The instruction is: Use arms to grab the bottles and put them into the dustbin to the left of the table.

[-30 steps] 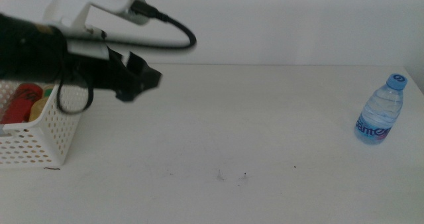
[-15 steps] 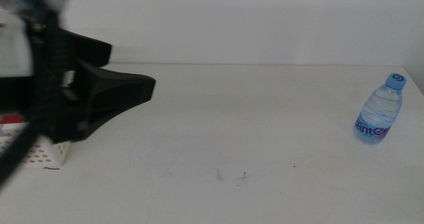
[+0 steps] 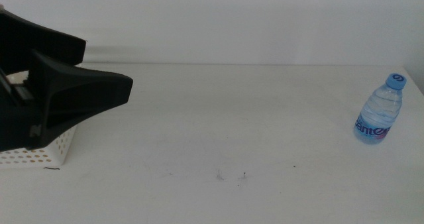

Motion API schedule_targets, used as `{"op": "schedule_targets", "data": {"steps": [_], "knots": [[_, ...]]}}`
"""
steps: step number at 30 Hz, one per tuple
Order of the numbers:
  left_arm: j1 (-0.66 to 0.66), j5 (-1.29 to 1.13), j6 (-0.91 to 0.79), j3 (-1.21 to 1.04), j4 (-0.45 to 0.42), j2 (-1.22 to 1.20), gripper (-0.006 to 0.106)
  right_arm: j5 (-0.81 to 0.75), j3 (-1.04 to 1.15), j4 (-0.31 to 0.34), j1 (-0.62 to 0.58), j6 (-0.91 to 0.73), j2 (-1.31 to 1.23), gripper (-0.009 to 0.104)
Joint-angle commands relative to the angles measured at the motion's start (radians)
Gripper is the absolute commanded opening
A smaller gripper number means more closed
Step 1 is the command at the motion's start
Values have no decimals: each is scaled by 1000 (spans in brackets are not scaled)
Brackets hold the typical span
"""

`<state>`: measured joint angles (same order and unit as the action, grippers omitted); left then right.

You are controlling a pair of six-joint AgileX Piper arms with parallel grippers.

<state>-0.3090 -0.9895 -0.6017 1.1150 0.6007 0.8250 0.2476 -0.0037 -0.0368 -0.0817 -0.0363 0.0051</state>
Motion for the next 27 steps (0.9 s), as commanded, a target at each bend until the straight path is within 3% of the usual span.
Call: {"op": "schedule_targets", "data": {"steps": [1,11,14,16,27], "knots": [[-1,-4,9,5,1,-3,82,-7,4,4,3,-5,-5,90],[-1,13,4,5,1,-3,82,-94,4,26,3,-14,-5,90],[-1,13,4,5,1,-3,82,-172,4,88,3,-17,-5,90],[-1,13,4,5,1,-3,82,-237,4,94,3,-17,10,90],[-1,13,5,5,-2,-5,82,-732,4,86,3,-7,624,90]]}}
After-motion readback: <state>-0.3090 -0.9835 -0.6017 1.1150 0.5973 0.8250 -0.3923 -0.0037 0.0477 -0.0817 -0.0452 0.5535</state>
